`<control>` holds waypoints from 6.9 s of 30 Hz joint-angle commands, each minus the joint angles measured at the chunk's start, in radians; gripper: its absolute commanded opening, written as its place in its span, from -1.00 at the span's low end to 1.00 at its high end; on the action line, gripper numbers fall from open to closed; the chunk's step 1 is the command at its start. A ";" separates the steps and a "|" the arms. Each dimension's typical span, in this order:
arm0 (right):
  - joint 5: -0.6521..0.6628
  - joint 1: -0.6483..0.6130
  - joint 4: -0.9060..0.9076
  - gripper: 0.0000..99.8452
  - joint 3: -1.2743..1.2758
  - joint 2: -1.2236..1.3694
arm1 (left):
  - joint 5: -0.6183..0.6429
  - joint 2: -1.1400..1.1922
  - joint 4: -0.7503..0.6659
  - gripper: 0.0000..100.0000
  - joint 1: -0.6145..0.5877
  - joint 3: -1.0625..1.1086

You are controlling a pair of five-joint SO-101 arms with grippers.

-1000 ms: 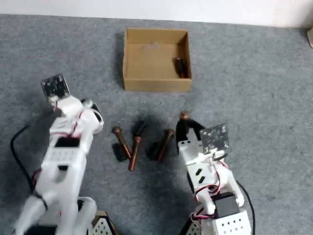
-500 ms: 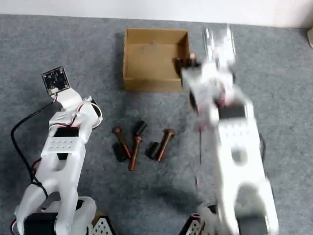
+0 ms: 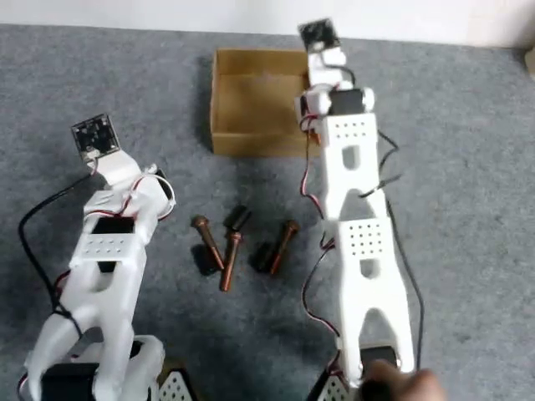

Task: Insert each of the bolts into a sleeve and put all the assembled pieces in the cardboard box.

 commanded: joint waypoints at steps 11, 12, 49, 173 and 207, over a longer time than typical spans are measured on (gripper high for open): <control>0.021 -0.012 -0.001 -0.98 -0.136 -0.016 | 0.005 -0.002 0.000 -0.99 -0.010 -0.050; 0.021 -0.012 -0.001 -0.97 -0.136 -0.016 | 0.005 -0.002 0.000 -0.99 -0.010 -0.050; -0.114 0.104 0.343 -0.17 -0.085 -0.731 | -0.002 -0.002 0.000 -0.99 0.015 -0.050; -0.884 -0.074 -0.456 -0.17 2.534 -1.943 | -0.129 0.143 0.620 -0.98 0.539 -0.351; -0.775 -0.119 -0.730 -0.17 2.654 -1.943 | 0.163 0.153 0.640 -0.98 0.332 -0.217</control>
